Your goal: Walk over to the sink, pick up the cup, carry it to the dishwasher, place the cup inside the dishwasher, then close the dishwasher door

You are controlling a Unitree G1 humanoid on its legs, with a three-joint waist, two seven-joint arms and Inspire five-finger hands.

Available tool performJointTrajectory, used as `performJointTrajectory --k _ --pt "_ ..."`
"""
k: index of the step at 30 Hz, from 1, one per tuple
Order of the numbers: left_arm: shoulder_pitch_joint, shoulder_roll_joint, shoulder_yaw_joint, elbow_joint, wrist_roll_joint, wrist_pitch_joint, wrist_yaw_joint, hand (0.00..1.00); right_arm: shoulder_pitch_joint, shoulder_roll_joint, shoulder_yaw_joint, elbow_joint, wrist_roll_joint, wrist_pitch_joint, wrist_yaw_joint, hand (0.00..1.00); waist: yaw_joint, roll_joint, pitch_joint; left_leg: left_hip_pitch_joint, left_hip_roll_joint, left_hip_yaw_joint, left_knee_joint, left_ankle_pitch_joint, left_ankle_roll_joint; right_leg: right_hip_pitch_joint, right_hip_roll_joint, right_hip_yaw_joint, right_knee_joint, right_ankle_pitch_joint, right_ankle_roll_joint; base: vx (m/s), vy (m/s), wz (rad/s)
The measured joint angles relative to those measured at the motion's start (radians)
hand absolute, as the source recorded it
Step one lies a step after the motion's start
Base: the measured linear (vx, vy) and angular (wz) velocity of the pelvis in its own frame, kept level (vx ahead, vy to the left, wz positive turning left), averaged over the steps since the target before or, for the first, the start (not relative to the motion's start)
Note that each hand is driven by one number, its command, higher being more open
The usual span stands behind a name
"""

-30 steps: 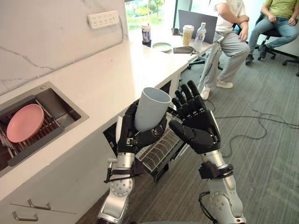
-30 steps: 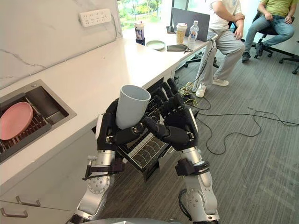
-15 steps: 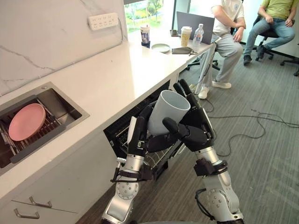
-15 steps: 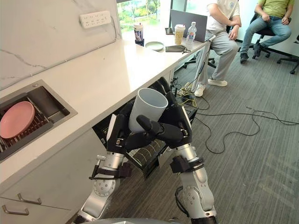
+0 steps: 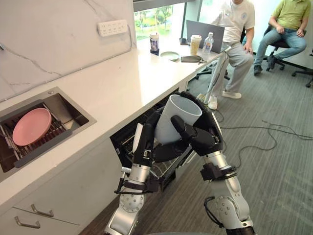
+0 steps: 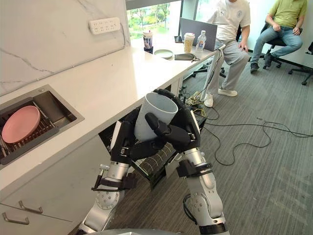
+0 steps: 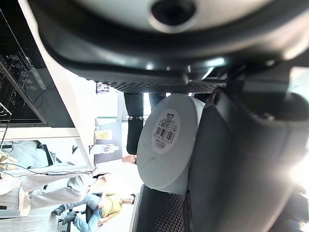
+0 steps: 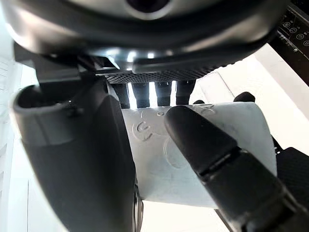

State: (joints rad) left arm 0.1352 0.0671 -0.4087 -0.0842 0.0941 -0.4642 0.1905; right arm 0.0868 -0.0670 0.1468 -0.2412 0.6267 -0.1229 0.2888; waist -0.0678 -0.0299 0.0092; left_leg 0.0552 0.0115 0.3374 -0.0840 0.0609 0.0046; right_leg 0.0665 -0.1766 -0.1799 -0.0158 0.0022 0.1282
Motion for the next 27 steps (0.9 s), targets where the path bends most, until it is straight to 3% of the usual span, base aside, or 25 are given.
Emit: performJointTrajectory --k 5,6,11,27 --pt "0.0 0.0 -0.001 0.0 -0.007 0.002 0.003 0.0 0.0 0.0 0.011 0.0 -0.003 -0.004 -0.013 0.0 0.0 -0.009 -0.006 0.0 0.0 -0.001 0.0 0.001 0.0 0.0 0.0 -0.001 0.0 0.0 0.0 0.0 0.0 0.0" --pt "0.0 0.001 0.0 0.0 -0.008 0.003 0.003 1.0 0.0 0.0 0.012 0.0 -0.003 -0.004 -0.015 0.0 0.0 -0.012 -0.008 0.0 0.0 -0.001 0.0 0.001 0.0 0.0 0.0 -0.001 0.0 0.0 -0.001 0.0 0.0 0.0" --pt "0.0 0.005 -0.002 -0.002 -0.018 0.008 0.005 1.0 0.006 0.008 0.014 0.019 -0.009 0.002 -0.036 0.0 0.0 -0.024 -0.015 0.0 0.0 -0.001 0.0 0.002 0.0 0.0 0.0 -0.001 0.0 -0.001 -0.001 0.0 0.0 0.0" --pt "0.013 -0.003 0.029 -0.031 -0.07 0.023 0.043 1.0 0.055 0.059 0.018 0.075 0.061 0.013 -0.101 0.0 0.0 -0.028 -0.014 -0.002 0.0 -0.012 0.0 0.003 -0.001 0.004 0.0 -0.012 -0.001 -0.002 -0.002 0.0 0.0 0.01"
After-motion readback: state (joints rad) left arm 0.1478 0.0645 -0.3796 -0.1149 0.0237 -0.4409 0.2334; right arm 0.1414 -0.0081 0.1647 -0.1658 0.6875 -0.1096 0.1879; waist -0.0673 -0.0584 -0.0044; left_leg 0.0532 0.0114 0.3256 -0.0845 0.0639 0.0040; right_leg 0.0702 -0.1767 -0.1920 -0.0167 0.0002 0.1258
